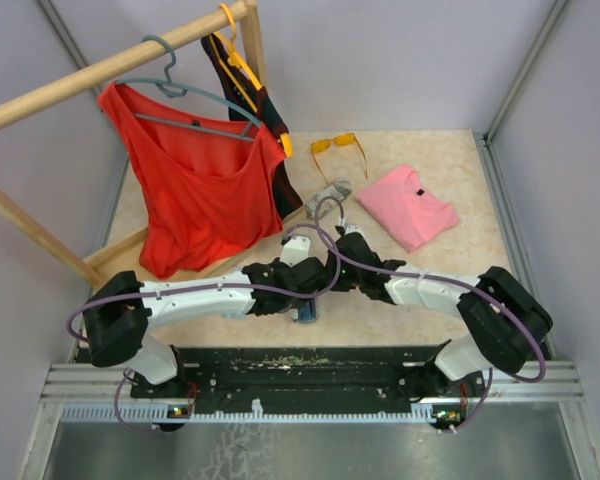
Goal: Organize the sunglasses
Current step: Place the sunglasses in the sunglasses case, then close the sunglasses case at the center of the board.
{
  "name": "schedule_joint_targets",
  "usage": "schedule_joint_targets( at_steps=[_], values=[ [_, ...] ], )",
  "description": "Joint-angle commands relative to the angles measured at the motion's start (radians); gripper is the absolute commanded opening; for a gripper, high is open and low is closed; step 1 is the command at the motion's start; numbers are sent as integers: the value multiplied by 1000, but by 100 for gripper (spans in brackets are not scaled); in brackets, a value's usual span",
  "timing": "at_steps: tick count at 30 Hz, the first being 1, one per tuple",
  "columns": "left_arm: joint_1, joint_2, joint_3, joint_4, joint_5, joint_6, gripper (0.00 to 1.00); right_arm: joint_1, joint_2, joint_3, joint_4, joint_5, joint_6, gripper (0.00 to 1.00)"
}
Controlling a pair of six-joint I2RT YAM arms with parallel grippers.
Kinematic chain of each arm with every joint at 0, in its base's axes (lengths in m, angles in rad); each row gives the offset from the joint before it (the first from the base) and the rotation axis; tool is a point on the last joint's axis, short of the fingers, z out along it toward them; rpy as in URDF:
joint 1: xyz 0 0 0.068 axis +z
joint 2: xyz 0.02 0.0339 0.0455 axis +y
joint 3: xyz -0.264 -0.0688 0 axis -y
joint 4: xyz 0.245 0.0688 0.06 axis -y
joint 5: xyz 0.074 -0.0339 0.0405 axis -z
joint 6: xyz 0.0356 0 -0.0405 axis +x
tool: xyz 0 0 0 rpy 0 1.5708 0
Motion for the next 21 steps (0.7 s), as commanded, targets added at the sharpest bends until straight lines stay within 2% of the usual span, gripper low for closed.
schedule_joint_targets(
  at_steps=[1,12,18,21],
  values=[
    [-5,-23,6,11,-7,11,45,17,12,49,6,30,-31,7],
    [-5,-47,7,19,-3,2,55,20,64,44,45,18,-19,7],
    [-5,-65,-10,49,8,6,54,19,93,33,90,-6,0,0],
    [-6,-57,-13,59,14,12,51,20,108,26,114,-27,10,0]
  ],
)
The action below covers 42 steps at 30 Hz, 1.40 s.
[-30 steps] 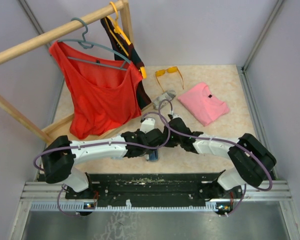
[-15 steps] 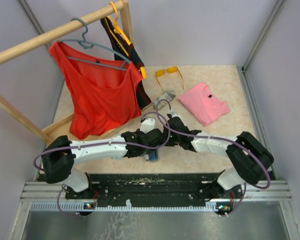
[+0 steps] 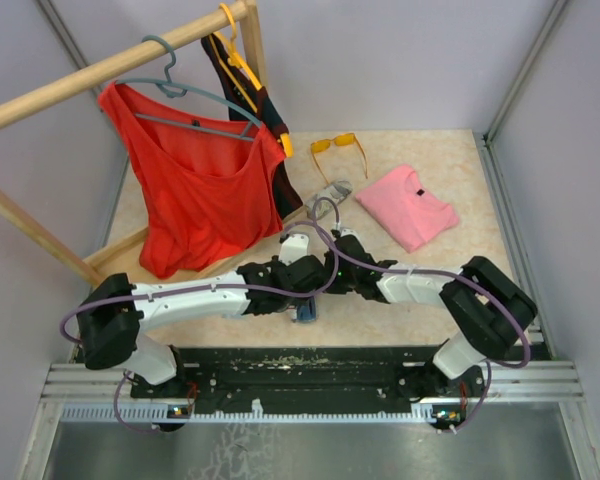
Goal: Organize the sunglasses
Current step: Close the sunglasses case at the center of the board.
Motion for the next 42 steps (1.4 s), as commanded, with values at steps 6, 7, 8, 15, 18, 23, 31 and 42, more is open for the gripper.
schedule_joint_targets(
  at_steps=[6,7,8,15,18,23,31,42],
  values=[
    [-5,-8,-16,59,26,7,46,15,29,7,102,-44,28,0],
    [-5,-6,-19,66,30,7,46,15,29,7,103,-45,29,0],
    [-5,-4,-20,72,35,7,46,15,28,6,103,-47,29,0],
    [-5,11,-35,101,58,11,46,16,32,0,118,-65,37,0],
    [-5,15,-41,116,64,12,48,15,36,-2,126,-74,38,0],
    [-5,23,-42,145,77,22,53,15,41,-5,136,-81,41,0],
    [-4,50,-27,164,89,28,60,16,48,-16,163,-105,57,0],
    [-4,69,-37,208,120,40,64,15,56,-36,210,-138,85,0]
  ],
)
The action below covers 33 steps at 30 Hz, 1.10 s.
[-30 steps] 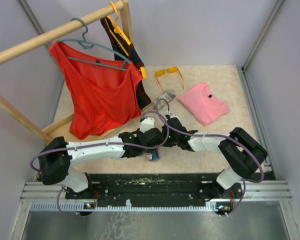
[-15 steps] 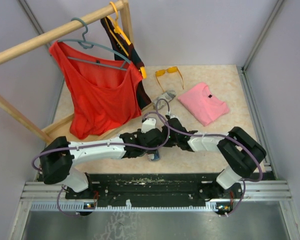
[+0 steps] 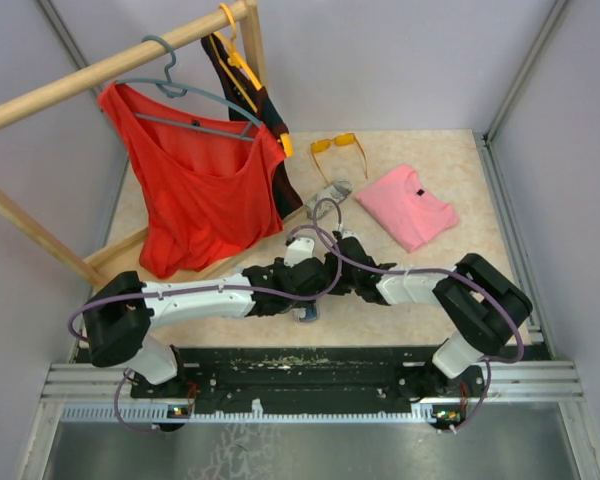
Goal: Organize the sunglasses
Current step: Close the sunglasses case at the center of the board.
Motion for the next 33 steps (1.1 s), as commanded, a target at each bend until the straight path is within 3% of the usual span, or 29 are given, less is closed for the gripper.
schedule_joint_targets(
  at_steps=[1,10,33],
  values=[
    [-5,31,-4,114,72,-4,64,19,18,1,91,-99,32,0],
    [-4,-9,-41,164,85,0,59,20,22,5,97,-109,35,0],
    [3,-13,-86,275,157,20,61,27,22,0,107,-113,37,0]
  ],
)
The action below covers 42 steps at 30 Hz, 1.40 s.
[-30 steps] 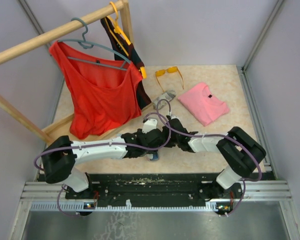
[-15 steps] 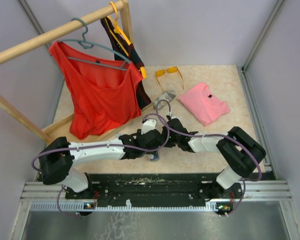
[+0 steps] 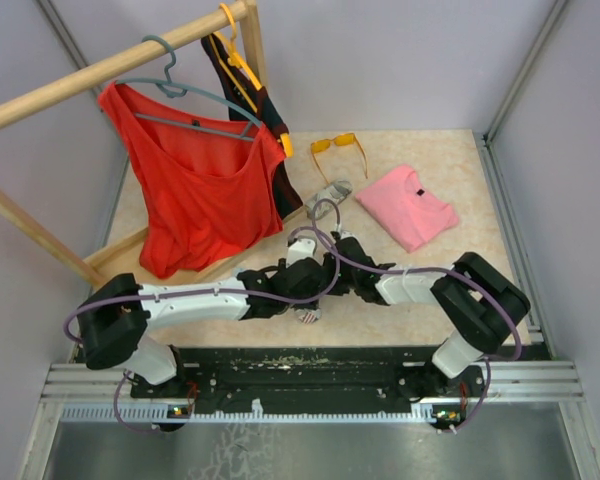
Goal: Organize the sunglasses
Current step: Close the sunglasses case at the center of the board, then pick up the sunglasses case from the center of the board.
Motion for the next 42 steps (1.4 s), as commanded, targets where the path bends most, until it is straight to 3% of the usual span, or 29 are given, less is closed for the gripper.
schedule_joint_targets(
  at_steps=[1,14,18,23,26,30,38,42],
  values=[
    [-5,24,-17,110,88,-21,61,30,14,-1,90,-90,31,0],
    [2,-107,-13,50,31,-12,62,30,-80,9,-49,71,-25,0],
    [4,-216,-42,37,-30,-2,62,29,-156,3,-111,155,-63,6],
    [52,-347,-101,-21,-93,7,63,30,-252,-10,-136,195,-165,22],
    [147,-424,-147,-55,-60,-2,63,30,-274,17,-170,158,-246,39],
    [273,-534,-189,-116,-57,-19,64,73,-266,78,-216,135,-302,50],
    [309,-646,-174,-243,-149,-21,68,203,-94,262,-318,167,-355,76],
    [309,-684,-179,-254,-153,-19,69,245,4,356,-396,257,-371,82]
  ],
)
